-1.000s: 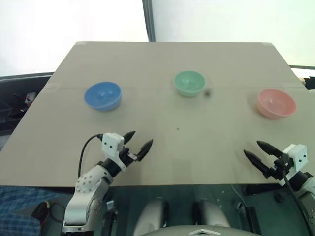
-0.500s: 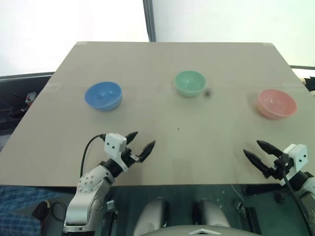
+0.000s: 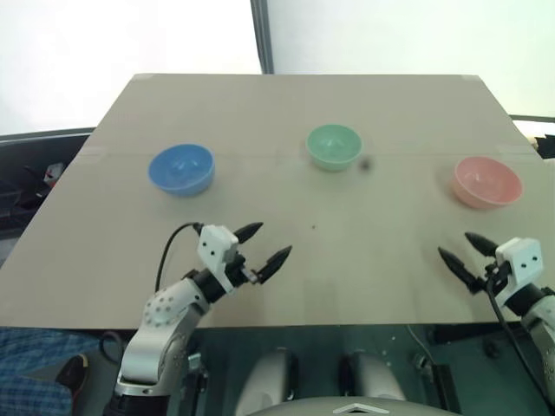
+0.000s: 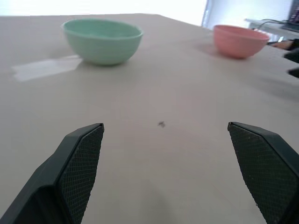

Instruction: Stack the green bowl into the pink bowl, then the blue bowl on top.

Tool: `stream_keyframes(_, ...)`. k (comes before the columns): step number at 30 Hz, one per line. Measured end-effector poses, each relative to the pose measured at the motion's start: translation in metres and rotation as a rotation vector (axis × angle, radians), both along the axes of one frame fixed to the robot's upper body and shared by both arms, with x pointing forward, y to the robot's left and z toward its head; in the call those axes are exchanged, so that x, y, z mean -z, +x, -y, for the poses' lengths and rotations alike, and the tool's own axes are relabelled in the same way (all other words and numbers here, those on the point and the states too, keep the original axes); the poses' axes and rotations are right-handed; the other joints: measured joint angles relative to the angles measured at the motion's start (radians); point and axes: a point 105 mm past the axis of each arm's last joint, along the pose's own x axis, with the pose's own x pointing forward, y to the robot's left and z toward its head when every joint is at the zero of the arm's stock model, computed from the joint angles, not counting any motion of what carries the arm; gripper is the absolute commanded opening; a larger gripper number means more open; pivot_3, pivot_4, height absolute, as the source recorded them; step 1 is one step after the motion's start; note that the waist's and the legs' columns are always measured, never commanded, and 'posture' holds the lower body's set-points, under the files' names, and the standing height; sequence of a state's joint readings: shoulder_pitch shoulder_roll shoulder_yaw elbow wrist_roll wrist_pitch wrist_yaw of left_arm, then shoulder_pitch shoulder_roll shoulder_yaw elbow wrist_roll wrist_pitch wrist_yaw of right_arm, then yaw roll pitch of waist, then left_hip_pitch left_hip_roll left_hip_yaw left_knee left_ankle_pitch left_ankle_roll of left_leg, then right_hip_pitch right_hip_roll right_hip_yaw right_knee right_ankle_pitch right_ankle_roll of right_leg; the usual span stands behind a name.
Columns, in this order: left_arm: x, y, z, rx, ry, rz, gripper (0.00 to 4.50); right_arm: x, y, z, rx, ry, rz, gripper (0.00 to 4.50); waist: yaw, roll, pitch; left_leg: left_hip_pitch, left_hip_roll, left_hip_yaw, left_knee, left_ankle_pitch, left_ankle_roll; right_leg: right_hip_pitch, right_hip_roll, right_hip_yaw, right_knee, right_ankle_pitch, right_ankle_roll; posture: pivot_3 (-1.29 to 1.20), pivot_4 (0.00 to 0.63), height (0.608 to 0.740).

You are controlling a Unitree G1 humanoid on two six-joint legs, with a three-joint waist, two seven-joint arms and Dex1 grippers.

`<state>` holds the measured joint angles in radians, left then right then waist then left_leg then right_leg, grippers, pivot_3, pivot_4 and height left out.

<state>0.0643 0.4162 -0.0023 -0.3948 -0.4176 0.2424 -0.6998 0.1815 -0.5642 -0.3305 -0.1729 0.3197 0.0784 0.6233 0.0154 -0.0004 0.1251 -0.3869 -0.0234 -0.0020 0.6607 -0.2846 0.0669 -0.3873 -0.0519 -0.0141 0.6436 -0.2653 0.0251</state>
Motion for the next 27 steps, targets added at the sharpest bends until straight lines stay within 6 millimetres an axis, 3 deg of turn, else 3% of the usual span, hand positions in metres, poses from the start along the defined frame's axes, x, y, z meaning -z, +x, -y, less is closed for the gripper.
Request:
stream_keyframes(3, -0.008, 0.000, 0.006, 0.052, 0.007, 0.007, 4.50, -0.014, 0.012, 0.008, 0.035, -0.076, 0.028, 3.35, 0.000, 0.001, 0.001, -0.001, 0.000, 0.000, 0.000, 0.001, -0.001, 0.000, 0.000, 0.000, 0.000, 0.000, 0.001, 0.00, 0.150, 0.740)
stream_keyframes(6, -0.036, 0.006, 0.020, 0.117, -0.047, 0.047, 4.50, -0.043, 0.033, 0.019, 0.080, -0.185, 0.089, 3.35, 0.000, 0.001, 0.002, 0.000, 0.000, 0.000, 0.002, 0.001, -0.002, 0.001, 0.001, -0.001, 0.000, 0.001, 0.001, 0.00, 0.150, 0.740)
stream_keyframes(9, -0.049, 0.003, 0.030, 0.186, -0.049, 0.070, 4.50, -0.055, 0.043, 0.026, 0.091, -0.252, 0.083, 3.35, 0.000, 0.000, 0.002, 0.001, 0.000, 0.000, 0.003, 0.002, -0.003, 0.003, 0.001, -0.001, 0.000, 0.001, 0.001, 0.00, 0.150, 0.740)
stream_keyframes(14, -0.056, -0.003, 0.047, 0.332, -0.033, 0.015, 4.50, -0.038, 0.080, 0.031, 0.086, -0.460, -0.066, 3.35, -0.005, -0.001, 0.007, 0.003, 0.000, 0.000, 0.004, 0.002, -0.003, 0.006, 0.002, -0.001, 0.000, 0.001, 0.001, 0.00, 0.150, 0.740)
stream_keyframes(20, -0.057, -0.004, 0.051, 0.369, -0.019, 0.013, 4.50, -0.018, 0.108, 0.038, 0.104, -0.458, -0.233, 3.35, -0.004, -0.001, 0.009, 0.003, 0.000, 0.000, 0.005, 0.002, -0.004, 0.007, 0.003, -0.001, -0.001, 0.001, 0.001, 0.00, 0.150, 0.740)
stream_keyframes(23, -0.055, -0.003, 0.050, 0.366, 0.001, 0.010, 4.50, -0.012, 0.120, 0.045, 0.112, -0.482, -0.302, 2.58, -0.001, -0.001, 0.010, 0.003, 0.000, 0.000, 0.005, 0.002, -0.004, 0.007, 0.003, -0.001, -0.001, 0.001, 0.001, 0.00, 0.150, 0.740)
stream_keyframes(26, -0.052, -0.003, 0.049, 0.358, 0.017, 0.005, 4.50, -0.006, 0.122, 0.045, 0.087, -0.481, -0.338, 1.15, -0.002, -0.001, 0.010, 0.002, 0.000, 0.000, 0.005, 0.002, -0.004, 0.007, 0.003, -0.001, -0.002, 0.001, 0.001, 0.00, 0.150, 0.740)
stream_keyframes(27, -0.050, -0.004, 0.048, 0.353, 0.018, 0.001, 4.50, -0.005, 0.123, 0.044, 0.082, -0.478, -0.342, 1.05, -0.004, -0.001, 0.010, 0.002, 0.000, 0.000, 0.005, 0.002, -0.003, 0.007, 0.002, -0.001, -0.002, 0.001, 0.001, 0.00, 0.150, 0.740)
